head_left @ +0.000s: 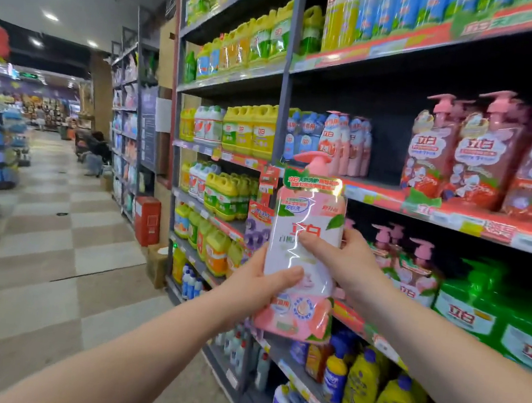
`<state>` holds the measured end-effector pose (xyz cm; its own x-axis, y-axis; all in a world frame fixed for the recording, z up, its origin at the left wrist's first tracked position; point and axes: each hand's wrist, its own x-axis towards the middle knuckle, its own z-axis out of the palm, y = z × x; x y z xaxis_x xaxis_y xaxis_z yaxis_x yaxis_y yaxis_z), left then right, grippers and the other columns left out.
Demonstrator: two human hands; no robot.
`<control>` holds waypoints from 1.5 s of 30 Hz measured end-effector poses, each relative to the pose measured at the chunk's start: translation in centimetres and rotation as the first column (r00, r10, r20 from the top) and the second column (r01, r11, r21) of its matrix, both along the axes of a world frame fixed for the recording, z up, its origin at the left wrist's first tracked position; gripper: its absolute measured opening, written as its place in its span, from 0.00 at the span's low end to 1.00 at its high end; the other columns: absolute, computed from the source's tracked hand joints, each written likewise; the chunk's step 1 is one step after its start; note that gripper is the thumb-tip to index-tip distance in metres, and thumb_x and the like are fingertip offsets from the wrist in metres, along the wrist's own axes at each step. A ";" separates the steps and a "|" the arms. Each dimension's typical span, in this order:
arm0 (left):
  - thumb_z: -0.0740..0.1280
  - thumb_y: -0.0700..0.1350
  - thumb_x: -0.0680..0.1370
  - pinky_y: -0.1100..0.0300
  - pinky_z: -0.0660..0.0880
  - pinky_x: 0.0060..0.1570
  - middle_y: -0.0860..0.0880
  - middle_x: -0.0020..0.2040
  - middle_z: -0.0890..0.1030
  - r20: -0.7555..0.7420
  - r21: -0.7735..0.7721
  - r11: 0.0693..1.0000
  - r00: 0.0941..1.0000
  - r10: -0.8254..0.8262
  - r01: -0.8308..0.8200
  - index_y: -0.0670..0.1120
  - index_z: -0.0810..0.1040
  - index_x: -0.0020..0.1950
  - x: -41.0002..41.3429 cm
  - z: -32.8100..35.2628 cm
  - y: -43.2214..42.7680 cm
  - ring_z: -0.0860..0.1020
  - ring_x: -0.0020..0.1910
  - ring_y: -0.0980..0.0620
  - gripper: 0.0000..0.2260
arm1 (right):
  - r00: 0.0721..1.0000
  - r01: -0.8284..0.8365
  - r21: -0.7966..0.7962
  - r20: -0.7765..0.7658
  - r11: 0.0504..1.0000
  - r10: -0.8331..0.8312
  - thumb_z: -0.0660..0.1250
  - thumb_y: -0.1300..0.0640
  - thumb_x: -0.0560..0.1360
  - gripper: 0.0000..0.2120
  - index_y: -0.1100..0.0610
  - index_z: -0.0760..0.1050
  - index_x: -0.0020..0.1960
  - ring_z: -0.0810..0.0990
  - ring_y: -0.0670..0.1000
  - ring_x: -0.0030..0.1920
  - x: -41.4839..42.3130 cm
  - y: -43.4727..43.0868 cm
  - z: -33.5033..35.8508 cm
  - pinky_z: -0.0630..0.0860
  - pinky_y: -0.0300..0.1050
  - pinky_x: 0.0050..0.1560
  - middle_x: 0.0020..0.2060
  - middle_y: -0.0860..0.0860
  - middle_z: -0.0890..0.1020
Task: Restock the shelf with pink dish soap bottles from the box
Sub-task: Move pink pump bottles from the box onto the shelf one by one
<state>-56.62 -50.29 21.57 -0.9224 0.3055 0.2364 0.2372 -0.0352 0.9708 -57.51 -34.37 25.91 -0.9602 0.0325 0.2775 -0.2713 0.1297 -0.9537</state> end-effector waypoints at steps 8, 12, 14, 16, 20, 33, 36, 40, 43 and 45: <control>0.68 0.49 0.76 0.64 0.79 0.43 0.54 0.53 0.84 -0.069 -0.001 0.991 0.988 -0.136 0.137 0.56 0.71 0.63 -12.6 0.7 1.6 0.83 0.49 0.55 0.17 | 0.980 0.200 0.050 -0.025 0.978 -0.199 0.77 0.48 0.63 0.28 0.57 0.74 0.58 0.84 0.53 0.47 -9.3 1.2 1.7 0.80 0.51 0.50 0.50 0.52 0.83; 0.69 0.49 0.75 0.70 0.77 0.40 0.59 0.52 0.82 -0.139 -0.001 0.978 0.969 -0.206 0.208 0.61 0.71 0.58 -19.4 2.4 1.4 0.82 0.48 0.61 0.14 | 0.965 0.256 0.007 -0.062 0.967 -0.255 0.77 0.51 0.64 0.22 0.55 0.76 0.55 0.85 0.52 0.46 -14.7 0.9 2.8 0.81 0.52 0.51 0.48 0.51 0.85; 0.69 0.47 0.75 0.66 0.78 0.44 0.58 0.51 0.83 -0.161 -0.007 0.969 0.956 -0.246 0.248 0.58 0.72 0.59 -22.5 3.2 1.6 0.82 0.49 0.59 0.14 | 0.951 0.297 -0.017 -0.082 0.955 -0.297 0.77 0.52 0.66 0.21 0.55 0.76 0.55 0.85 0.51 0.45 -17.1 0.9 3.4 0.81 0.50 0.49 0.48 0.51 0.85; 0.69 0.46 0.75 0.63 0.79 0.47 0.56 0.52 0.84 -0.186 -0.021 0.955 0.937 -0.294 0.296 0.56 0.71 0.62 -25.5 3.9 1.9 0.83 0.50 0.56 0.17 | 0.934 0.338 -0.049 -0.103 0.940 -0.341 0.77 0.53 0.66 0.21 0.56 0.76 0.55 0.85 0.50 0.45 -19.4 1.1 3.7 0.81 0.46 0.45 0.48 0.51 0.85; 0.70 0.49 0.73 0.62 0.79 0.48 0.57 0.52 0.84 -0.229 -0.011 0.926 0.901 -0.370 0.377 0.59 0.71 0.61 -30.2 5.4 3.5 0.82 0.51 0.57 0.18 | 0.904 0.403 -0.071 -0.127 0.913 -0.409 0.77 0.54 0.64 0.24 0.60 0.75 0.57 0.85 0.52 0.46 -23.1 2.2 5.0 0.81 0.51 0.49 0.49 0.54 0.85; 0.68 0.40 0.76 0.51 0.80 0.47 0.47 0.55 0.83 -0.298 0.077 0.880 0.853 -0.429 0.469 0.53 0.71 0.62 -43.3 14.7 13.8 0.83 0.50 0.48 0.17 | 0.773 0.556 0.037 -0.390 0.831 -0.500 0.77 0.49 0.65 0.29 0.59 0.73 0.61 0.83 0.50 0.51 -35.5 11.0 14.6 0.80 0.49 0.53 0.54 0.52 0.82; 0.68 0.38 0.75 0.49 0.80 0.49 0.43 0.56 0.82 -0.294 0.064 0.873 0.845 -0.447 0.484 0.47 0.72 0.63 -45.8 15.7 15.8 0.82 0.52 0.45 0.18 | 0.732 0.603 0.063 -0.441 0.796 -0.520 0.78 0.49 0.64 0.31 0.59 0.71 0.62 0.81 0.47 0.50 -37.9 13.0 15.2 0.79 0.41 0.46 0.53 0.49 0.81; 0.68 0.33 0.74 0.49 0.77 0.55 0.40 0.58 0.81 -0.299 0.057 0.898 0.866 -0.402 0.437 0.41 0.73 0.63 -48.2 15.7 18.2 0.81 0.54 0.42 0.18 | 0.715 0.633 0.088 -0.447 0.769 -0.538 0.78 0.50 0.64 0.32 0.59 0.69 0.62 0.80 0.46 0.49 -40.5 14.8 14.8 0.76 0.37 0.42 0.53 0.50 0.80; 0.68 0.32 0.73 0.50 0.78 0.54 0.40 0.57 0.81 -0.289 0.068 0.912 0.883 -0.370 0.405 0.40 0.71 0.65 -49.9 15.9 19.5 0.81 0.54 0.42 0.20 | 0.708 0.645 0.031 -0.402 0.764 -0.581 0.78 0.52 0.66 0.31 0.60 0.69 0.63 0.81 0.49 0.52 -42.2 15.8 14.5 0.78 0.40 0.45 0.56 0.52 0.80; 0.68 0.32 0.73 0.50 0.79 0.53 0.40 0.56 0.81 -0.297 0.053 0.920 0.885 -0.358 0.389 0.40 0.72 0.64 -50.9 15.8 20.3 0.81 0.52 0.44 0.20 | 0.700 0.659 0.032 -0.390 0.751 -0.598 0.77 0.52 0.66 0.30 0.60 0.69 0.62 0.81 0.49 0.51 -43.1 16.3 14.4 0.78 0.41 0.47 0.56 0.52 0.80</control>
<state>-107.50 -30.03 37.38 -0.6376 0.5726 0.5154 0.4432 -0.2747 0.8533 -100.58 -18.10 40.27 -0.5749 0.5205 0.6313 -0.3660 0.5265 -0.7674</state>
